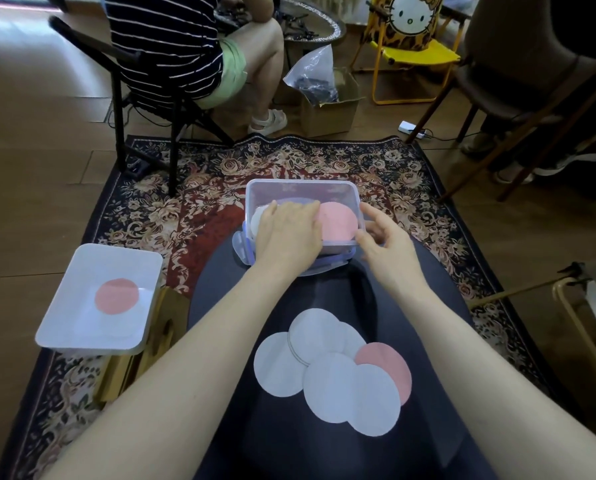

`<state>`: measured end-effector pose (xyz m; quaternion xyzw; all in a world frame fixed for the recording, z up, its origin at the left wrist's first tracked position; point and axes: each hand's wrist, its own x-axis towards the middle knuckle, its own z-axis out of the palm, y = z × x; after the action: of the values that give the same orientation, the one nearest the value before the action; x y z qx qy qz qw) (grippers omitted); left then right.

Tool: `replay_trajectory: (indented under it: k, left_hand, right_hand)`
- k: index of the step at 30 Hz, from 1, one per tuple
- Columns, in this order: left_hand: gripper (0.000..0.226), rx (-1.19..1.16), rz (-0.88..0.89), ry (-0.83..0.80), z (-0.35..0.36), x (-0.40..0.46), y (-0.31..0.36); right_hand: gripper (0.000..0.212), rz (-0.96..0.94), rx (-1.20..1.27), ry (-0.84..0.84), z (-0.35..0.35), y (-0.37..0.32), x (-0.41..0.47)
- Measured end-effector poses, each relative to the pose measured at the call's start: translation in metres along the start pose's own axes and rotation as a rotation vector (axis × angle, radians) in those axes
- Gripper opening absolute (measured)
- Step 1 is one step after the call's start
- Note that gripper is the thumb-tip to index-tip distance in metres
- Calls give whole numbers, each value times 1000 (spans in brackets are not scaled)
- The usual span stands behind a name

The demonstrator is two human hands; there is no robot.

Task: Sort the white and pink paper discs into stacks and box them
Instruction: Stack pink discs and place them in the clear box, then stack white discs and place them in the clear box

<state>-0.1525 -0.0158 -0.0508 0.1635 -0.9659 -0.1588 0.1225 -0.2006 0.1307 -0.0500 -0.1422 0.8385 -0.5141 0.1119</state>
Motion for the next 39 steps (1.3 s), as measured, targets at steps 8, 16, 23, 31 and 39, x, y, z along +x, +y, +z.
replay_trajectory:
  k: [8,16,23,31,39]
  left_hand:
    - [30,35,17,55,5,-28,19]
    - [39,-184,64,130,-2,-42,17]
    - [29,-693,-167,125,-29,-135,8]
    - [33,-826,-392,-117,-33,-212,7]
    - [24,-1257,-756,-265,-55,-222,21]
  right_hand:
    - [45,5,41,6,-12,8,-25]
    - [42,39,38,61,-18,7,-45]
    - [27,1,-270,-93,-15,17,-139]
    - [48,-4,-517,-123,1,24,-170]
    - [13,82,18,42,-13,17,-168]
